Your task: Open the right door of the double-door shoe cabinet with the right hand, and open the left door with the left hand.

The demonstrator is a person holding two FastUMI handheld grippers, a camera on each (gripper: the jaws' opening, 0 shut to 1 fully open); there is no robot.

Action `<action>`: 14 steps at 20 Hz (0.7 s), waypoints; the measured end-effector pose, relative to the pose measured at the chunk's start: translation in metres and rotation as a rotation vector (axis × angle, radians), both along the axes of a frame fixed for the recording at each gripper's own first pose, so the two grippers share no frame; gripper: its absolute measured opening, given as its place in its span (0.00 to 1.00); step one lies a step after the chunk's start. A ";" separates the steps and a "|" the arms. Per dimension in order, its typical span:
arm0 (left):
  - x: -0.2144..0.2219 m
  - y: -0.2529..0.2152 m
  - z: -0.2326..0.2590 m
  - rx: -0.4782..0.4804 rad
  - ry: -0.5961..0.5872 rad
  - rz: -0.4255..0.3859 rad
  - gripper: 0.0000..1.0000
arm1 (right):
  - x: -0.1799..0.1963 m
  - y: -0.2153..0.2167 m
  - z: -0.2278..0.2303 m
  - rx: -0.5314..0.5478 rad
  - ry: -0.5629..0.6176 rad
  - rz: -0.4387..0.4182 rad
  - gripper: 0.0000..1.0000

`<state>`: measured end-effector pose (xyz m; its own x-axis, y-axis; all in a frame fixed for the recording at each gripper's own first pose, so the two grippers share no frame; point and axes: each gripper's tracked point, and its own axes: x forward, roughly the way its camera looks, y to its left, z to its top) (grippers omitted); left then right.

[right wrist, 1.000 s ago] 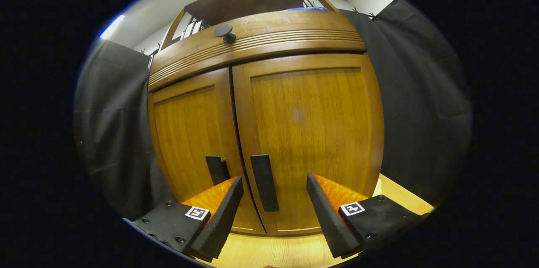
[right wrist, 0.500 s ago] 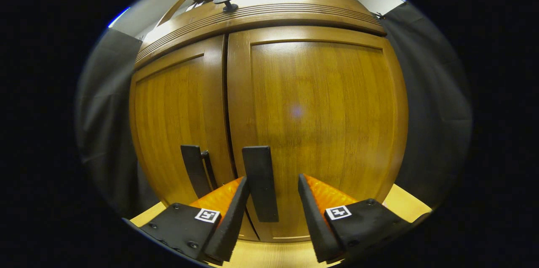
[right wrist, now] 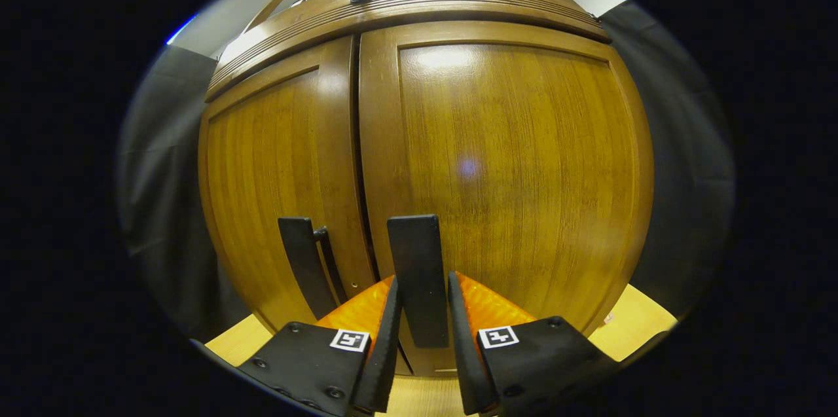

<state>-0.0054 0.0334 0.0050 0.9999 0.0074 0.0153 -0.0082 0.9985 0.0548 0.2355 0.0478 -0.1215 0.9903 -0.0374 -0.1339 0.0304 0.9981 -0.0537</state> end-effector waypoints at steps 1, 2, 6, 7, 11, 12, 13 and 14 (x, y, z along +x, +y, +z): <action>0.000 0.000 0.000 0.000 0.001 0.001 0.94 | 0.001 0.000 0.002 0.001 -0.010 -0.001 0.41; -0.001 0.000 -0.001 -0.001 0.003 0.000 0.94 | -0.001 0.000 0.001 -0.002 -0.004 -0.004 0.41; -0.003 -0.003 -0.005 -0.019 0.011 -0.008 0.92 | -0.012 0.000 0.003 -0.028 -0.016 -0.003 0.35; -0.004 -0.003 -0.005 -0.019 0.011 -0.006 0.92 | -0.018 -0.001 0.003 -0.024 -0.016 0.006 0.30; -0.007 -0.001 -0.006 -0.008 0.005 0.003 0.94 | -0.042 -0.004 0.004 -0.025 -0.006 0.034 0.36; -0.009 -0.002 -0.006 -0.007 0.007 0.003 0.94 | -0.048 -0.004 0.004 -0.029 -0.008 0.033 0.36; -0.011 -0.003 -0.007 -0.006 0.008 0.001 0.94 | -0.054 -0.005 0.004 -0.038 -0.012 0.034 0.36; -0.012 -0.003 -0.006 -0.002 0.006 0.001 0.94 | -0.062 -0.007 0.004 -0.047 -0.015 0.037 0.36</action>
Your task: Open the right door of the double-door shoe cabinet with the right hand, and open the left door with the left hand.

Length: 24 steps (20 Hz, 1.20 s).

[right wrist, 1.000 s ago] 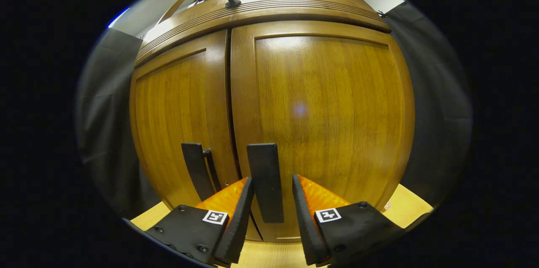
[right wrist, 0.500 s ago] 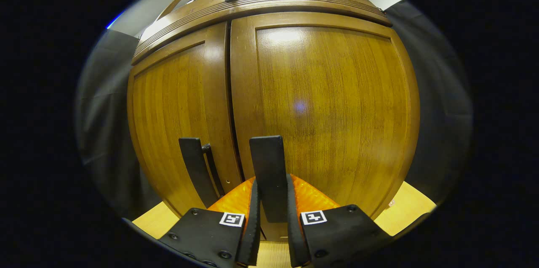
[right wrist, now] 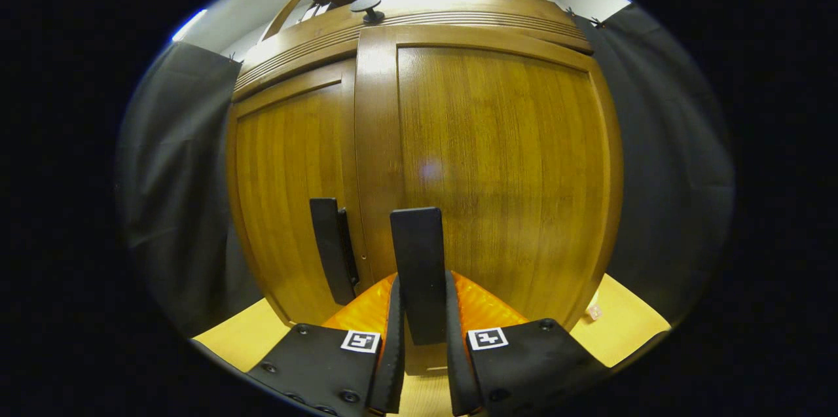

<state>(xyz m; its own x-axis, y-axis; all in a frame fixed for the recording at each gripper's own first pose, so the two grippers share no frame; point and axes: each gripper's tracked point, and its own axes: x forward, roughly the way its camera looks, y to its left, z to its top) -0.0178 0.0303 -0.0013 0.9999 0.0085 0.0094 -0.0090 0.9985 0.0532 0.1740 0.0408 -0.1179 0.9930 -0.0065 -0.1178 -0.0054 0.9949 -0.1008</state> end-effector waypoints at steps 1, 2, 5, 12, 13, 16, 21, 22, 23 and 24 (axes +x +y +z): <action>-0.001 0.002 0.000 0.006 -0.002 0.007 0.94 | -0.007 -0.002 0.000 -0.005 -0.002 0.003 0.36; -0.002 0.004 0.000 0.009 -0.003 0.011 0.92 | -0.014 -0.004 0.000 -0.004 -0.002 0.005 0.36; -0.004 0.006 -0.004 -0.002 0.006 0.017 0.94 | -0.031 -0.009 0.002 0.025 0.009 0.018 0.36; -0.007 0.006 -0.015 -0.011 0.031 0.029 0.94 | -0.064 -0.023 0.005 0.066 0.006 0.045 0.26; -0.007 0.005 -0.017 -0.013 0.034 0.029 0.94 | -0.069 -0.025 0.004 0.060 0.003 0.043 0.22; -0.009 0.001 -0.020 -0.021 0.039 0.027 0.94 | -0.085 -0.036 0.003 0.048 0.000 0.037 0.26; -0.007 -0.011 -0.025 -0.023 0.042 0.017 0.94 | -0.109 -0.052 0.008 0.029 -0.016 0.018 0.30; -0.008 -0.013 -0.026 -0.024 0.044 0.015 0.94 | -0.114 -0.058 0.008 0.026 -0.022 0.013 0.22; -0.007 -0.016 -0.027 -0.024 0.045 0.012 0.94 | -0.120 -0.062 0.009 0.025 -0.027 0.009 0.30; -0.006 -0.019 -0.028 -0.025 0.047 0.009 0.94 | -0.125 -0.069 0.011 0.022 -0.029 0.003 0.26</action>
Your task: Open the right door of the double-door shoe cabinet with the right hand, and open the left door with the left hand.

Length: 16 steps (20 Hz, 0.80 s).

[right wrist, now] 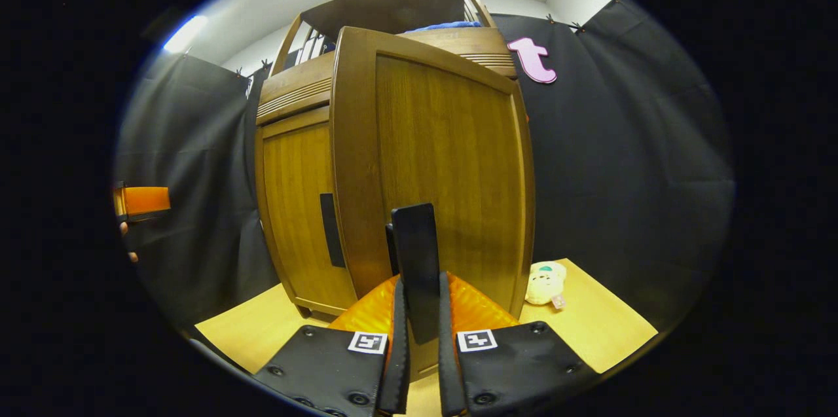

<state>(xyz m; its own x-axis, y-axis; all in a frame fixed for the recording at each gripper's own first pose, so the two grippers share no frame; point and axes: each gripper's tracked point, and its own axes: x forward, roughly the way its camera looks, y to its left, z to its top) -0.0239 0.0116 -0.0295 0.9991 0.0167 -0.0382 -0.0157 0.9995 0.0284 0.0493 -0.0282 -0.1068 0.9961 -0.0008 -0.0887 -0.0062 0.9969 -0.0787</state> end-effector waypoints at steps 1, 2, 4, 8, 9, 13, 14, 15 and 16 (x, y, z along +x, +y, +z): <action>0.000 -0.004 -0.001 -0.001 0.003 -0.002 0.94 | -0.004 -0.004 0.000 -0.001 -0.003 -0.007 0.29; 0.003 -0.007 -0.001 -0.001 0.005 -0.007 0.92 | -0.010 -0.009 0.002 -0.004 -0.005 -0.013 0.22; 0.004 -0.016 -0.001 -0.001 0.003 -0.016 0.92 | -0.017 -0.016 0.003 -0.003 -0.005 -0.019 0.21; 0.010 -0.034 -0.005 -0.009 0.012 -0.042 0.92 | -0.027 -0.028 0.000 0.013 0.016 -0.022 0.29; 0.010 -0.039 -0.006 -0.006 0.011 -0.048 0.92 | -0.031 -0.033 -0.002 0.017 0.027 -0.027 0.21; 0.019 -0.053 -0.008 0.002 0.005 -0.060 0.97 | -0.036 -0.049 0.007 0.004 -0.006 -0.057 0.16; 0.022 -0.056 -0.010 -0.002 0.007 -0.063 0.92 | -0.040 -0.054 0.008 0.005 -0.008 -0.061 0.11; 0.025 -0.059 -0.012 -0.006 0.009 -0.066 0.92 | -0.042 -0.057 0.009 0.010 -0.008 -0.062 0.07; 0.028 -0.062 -0.013 -0.009 0.011 -0.066 0.92 | -0.044 -0.060 0.009 0.012 -0.006 -0.062 0.07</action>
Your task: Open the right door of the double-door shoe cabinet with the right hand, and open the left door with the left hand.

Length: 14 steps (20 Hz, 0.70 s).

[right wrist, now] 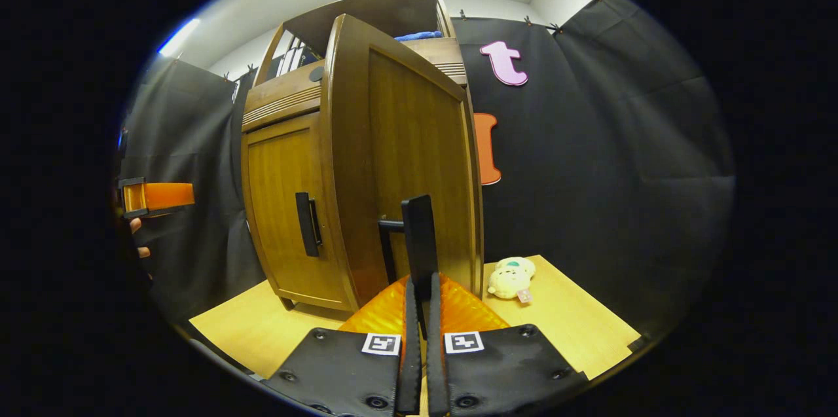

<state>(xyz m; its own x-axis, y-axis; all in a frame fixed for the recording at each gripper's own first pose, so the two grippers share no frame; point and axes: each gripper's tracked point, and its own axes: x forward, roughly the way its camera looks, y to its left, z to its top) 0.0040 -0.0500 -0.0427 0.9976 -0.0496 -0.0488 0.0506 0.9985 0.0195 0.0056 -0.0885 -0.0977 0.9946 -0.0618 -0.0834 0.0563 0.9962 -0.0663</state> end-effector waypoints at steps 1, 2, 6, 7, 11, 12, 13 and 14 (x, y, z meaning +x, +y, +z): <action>0.003 -0.001 -0.002 -0.001 0.002 0.001 0.92 | -0.002 -0.003 0.001 0.000 -0.002 -0.001 0.15; 0.007 -0.003 -0.005 -0.002 0.006 0.000 0.92 | -0.007 -0.008 0.001 -0.002 -0.004 -0.004 0.12; 0.025 -0.014 -0.015 -0.007 0.011 -0.008 0.92 | -0.013 -0.025 0.006 -0.006 -0.012 -0.017 0.11; 0.030 -0.016 -0.017 -0.004 0.009 -0.007 0.92 | -0.014 -0.029 0.007 -0.005 -0.012 -0.018 0.11; 0.056 -0.024 -0.025 0.019 0.008 -0.003 0.95 | -0.019 -0.047 0.010 0.003 -0.017 -0.030 0.11; 0.064 -0.025 -0.026 0.030 0.003 0.001 0.95 | -0.021 -0.053 0.010 0.004 -0.020 -0.038 0.11; 0.072 -0.024 -0.030 0.040 0.002 0.006 0.95 | -0.023 -0.059 0.012 0.003 -0.025 -0.048 0.11; 0.078 -0.026 -0.034 0.045 0.006 0.006 0.95 | -0.025 -0.067 0.012 0.001 -0.030 -0.059 0.06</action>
